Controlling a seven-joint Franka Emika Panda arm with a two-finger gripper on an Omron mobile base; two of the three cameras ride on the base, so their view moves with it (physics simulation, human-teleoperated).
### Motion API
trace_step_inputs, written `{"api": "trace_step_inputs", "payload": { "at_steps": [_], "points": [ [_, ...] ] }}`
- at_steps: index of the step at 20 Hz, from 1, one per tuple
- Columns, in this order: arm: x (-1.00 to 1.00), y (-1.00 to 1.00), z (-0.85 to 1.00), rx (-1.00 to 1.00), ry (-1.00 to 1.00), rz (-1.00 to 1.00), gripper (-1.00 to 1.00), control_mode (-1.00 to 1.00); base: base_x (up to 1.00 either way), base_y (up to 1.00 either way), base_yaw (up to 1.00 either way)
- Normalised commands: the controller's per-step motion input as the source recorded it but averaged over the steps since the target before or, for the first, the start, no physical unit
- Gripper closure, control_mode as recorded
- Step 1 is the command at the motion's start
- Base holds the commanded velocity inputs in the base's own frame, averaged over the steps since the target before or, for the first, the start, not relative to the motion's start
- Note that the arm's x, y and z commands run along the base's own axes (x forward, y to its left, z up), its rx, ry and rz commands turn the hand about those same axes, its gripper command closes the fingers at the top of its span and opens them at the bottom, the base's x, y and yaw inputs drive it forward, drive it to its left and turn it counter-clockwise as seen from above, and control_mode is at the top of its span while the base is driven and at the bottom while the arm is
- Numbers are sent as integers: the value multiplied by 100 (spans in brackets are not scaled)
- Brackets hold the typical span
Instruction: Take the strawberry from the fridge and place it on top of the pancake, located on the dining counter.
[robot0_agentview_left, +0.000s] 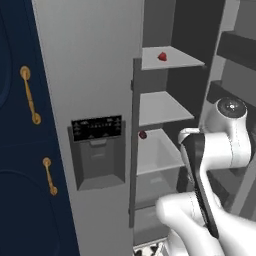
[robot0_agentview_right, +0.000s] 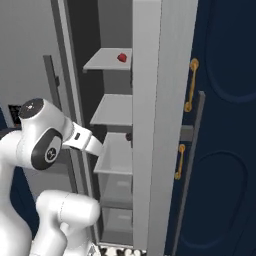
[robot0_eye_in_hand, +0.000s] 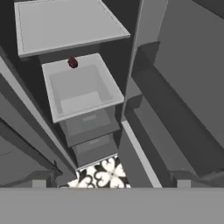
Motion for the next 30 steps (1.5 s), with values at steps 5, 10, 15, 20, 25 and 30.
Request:
{"api": "trace_step_inputs", "payload": {
  "at_steps": [5, 10, 15, 20, 25, 30],
  "points": [
    [0, 0, 0, 0, 0, 0, -100, 100, 61, 0, 13],
    [0, 0, 0, 0, 0, 0, -100, 100, 41, -8, 10],
    [0, 0, 0, 0, 0, 0, -100, 100, 41, -41, 4],
    [0, 0, 0, 0, 0, 0, -100, 100, 36, -24, 3],
    [35, 0, 68, 15, -25, 8, -100, -100, 0, 0, 0],
    [28, 7, 100, 1, -31, 5, -100, -100, 0, 0, 0]
  ]
}}
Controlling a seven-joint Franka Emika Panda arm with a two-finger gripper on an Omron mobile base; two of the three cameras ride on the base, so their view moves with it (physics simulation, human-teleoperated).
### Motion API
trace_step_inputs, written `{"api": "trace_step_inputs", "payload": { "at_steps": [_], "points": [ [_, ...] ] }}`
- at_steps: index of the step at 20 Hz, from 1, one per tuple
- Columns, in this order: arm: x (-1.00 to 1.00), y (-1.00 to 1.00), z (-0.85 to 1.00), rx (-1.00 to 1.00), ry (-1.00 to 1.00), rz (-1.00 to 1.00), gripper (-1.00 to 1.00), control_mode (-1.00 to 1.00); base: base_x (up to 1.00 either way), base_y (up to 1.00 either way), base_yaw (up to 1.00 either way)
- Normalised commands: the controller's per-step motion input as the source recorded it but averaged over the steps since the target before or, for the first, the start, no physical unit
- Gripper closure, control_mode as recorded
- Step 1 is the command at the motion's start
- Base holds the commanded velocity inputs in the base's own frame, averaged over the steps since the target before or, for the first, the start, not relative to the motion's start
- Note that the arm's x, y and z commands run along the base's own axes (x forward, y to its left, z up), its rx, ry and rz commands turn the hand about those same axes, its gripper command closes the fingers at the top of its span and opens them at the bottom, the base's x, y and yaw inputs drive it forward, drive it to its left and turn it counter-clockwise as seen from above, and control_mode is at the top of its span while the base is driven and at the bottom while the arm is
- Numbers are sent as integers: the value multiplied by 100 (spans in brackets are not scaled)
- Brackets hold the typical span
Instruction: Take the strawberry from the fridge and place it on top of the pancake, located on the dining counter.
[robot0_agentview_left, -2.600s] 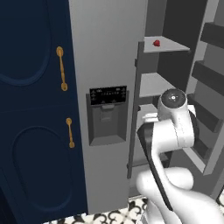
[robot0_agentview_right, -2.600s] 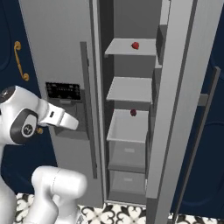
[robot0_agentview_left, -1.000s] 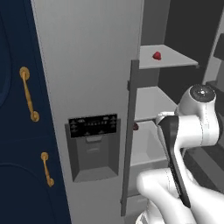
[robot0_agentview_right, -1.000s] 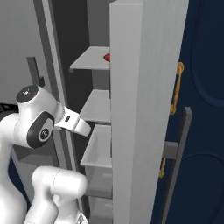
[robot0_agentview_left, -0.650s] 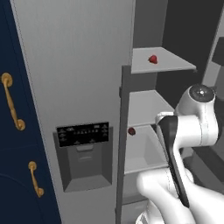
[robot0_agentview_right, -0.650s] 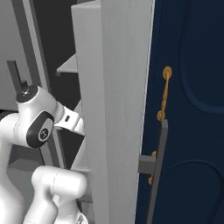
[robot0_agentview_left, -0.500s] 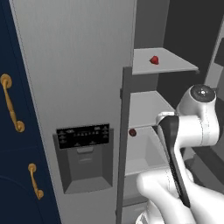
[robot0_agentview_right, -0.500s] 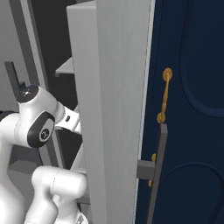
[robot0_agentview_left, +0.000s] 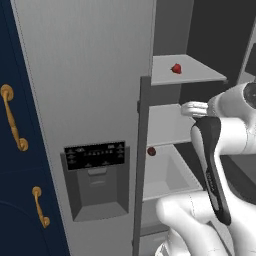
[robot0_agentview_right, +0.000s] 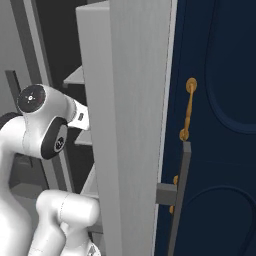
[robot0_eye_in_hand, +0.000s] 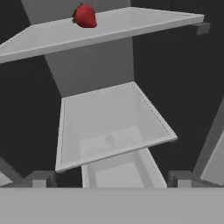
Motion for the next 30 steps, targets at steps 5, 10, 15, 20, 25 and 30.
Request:
{"api": "trace_step_inputs", "payload": {
  "at_steps": [5, 10, 15, 20, 25, 30],
  "points": [
    [38, 9, 84, -2, -11, 0, -100, -100, 0, 0, 0],
    [40, -6, 48, 0, -13, 0, -100, -100, 0, 0, 0],
    [39, -4, 12, 0, -3, 0, -100, -100, 0, 0, 0],
    [53, 0, 8, 0, 5, 0, -100, -100, 0, 0, 0],
    [69, -2, 0, -8, 18, 2, -100, -100, 0, 0, 0],
    [53, -20, 1, 0, 0, 18, -100, -100, 0, 0, 0]
  ]
}}
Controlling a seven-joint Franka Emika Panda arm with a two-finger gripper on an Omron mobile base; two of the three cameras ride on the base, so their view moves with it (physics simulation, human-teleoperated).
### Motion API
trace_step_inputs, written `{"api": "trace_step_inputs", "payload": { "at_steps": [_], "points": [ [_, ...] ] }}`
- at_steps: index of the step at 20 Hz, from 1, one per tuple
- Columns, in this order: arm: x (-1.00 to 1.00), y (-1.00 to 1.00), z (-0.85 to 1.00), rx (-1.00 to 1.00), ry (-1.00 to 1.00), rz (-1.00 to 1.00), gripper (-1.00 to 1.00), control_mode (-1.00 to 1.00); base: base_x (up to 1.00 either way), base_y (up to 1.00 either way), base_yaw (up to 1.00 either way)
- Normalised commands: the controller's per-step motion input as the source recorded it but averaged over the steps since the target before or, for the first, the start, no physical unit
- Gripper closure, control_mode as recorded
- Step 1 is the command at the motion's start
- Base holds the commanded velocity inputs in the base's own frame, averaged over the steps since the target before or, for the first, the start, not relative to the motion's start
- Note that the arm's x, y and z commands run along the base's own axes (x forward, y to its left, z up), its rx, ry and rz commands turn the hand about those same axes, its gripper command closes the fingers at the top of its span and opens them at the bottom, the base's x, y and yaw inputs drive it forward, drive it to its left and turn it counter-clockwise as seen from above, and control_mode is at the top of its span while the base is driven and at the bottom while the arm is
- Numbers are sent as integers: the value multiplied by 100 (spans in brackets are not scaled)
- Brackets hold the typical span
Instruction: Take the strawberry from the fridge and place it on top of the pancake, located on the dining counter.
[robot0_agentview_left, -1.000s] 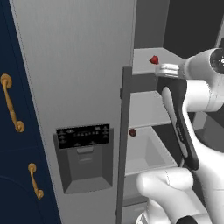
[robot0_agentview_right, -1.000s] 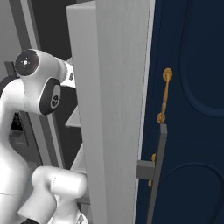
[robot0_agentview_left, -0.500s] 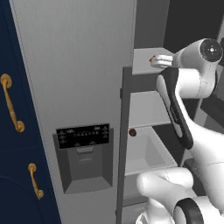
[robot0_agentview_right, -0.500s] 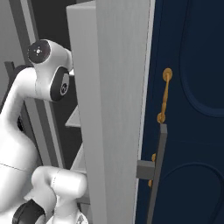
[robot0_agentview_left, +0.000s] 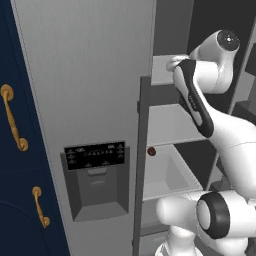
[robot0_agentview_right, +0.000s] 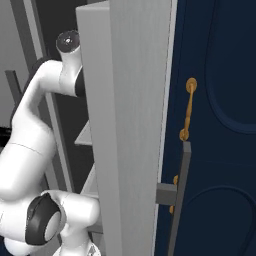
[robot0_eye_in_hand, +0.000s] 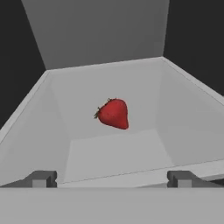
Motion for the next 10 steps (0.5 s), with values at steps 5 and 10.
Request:
{"api": "trace_step_inputs", "payload": {
  "at_steps": [5, 10],
  "points": [
    [50, -5, -10, 0, 0, 14, -100, -100, 0, 0, 0],
    [27, 1, -7, -7, 4, 2, -100, -100, 0, 0, 0]
  ]
}}
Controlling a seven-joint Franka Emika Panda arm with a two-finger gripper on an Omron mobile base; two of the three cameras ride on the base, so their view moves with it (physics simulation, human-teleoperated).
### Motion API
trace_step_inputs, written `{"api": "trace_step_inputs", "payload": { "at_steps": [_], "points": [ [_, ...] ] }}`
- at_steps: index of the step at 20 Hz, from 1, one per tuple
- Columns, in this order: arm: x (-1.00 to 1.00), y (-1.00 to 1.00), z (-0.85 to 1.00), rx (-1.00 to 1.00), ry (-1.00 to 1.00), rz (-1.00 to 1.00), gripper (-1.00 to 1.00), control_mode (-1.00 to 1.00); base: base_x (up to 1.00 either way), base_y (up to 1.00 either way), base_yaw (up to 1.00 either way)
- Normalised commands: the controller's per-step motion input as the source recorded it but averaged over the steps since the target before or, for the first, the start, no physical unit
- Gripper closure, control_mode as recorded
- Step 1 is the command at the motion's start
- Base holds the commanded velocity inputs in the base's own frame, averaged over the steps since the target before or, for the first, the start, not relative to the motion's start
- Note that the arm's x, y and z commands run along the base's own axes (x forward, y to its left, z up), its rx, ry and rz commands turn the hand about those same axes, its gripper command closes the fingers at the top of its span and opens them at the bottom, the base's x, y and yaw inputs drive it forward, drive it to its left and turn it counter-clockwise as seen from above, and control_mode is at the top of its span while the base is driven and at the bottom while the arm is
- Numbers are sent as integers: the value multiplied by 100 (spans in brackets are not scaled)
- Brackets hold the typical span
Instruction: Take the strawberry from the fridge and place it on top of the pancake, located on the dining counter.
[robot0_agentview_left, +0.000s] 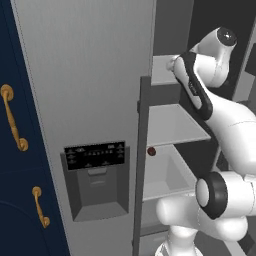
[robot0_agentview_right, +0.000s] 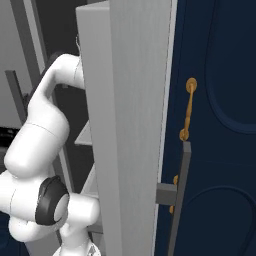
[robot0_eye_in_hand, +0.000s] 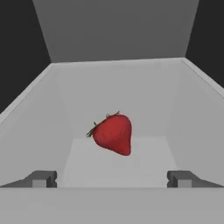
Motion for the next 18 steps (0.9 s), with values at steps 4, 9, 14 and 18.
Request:
{"api": "trace_step_inputs", "payload": {
  "at_steps": [4, 9, 14, 18],
  "points": [
    [27, 1, -12, -14, 10, 0, -100, -100, 0, 0, 0],
    [47, 2, -2, -5, 11, 0, -100, -100, 0, 0, 0],
    [55, 0, -6, 0, 7, 1, -100, -100, 0, 0, 0],
    [15, 0, -17, 0, 0, 0, -100, -100, 0, 0, 0]
  ]
}}
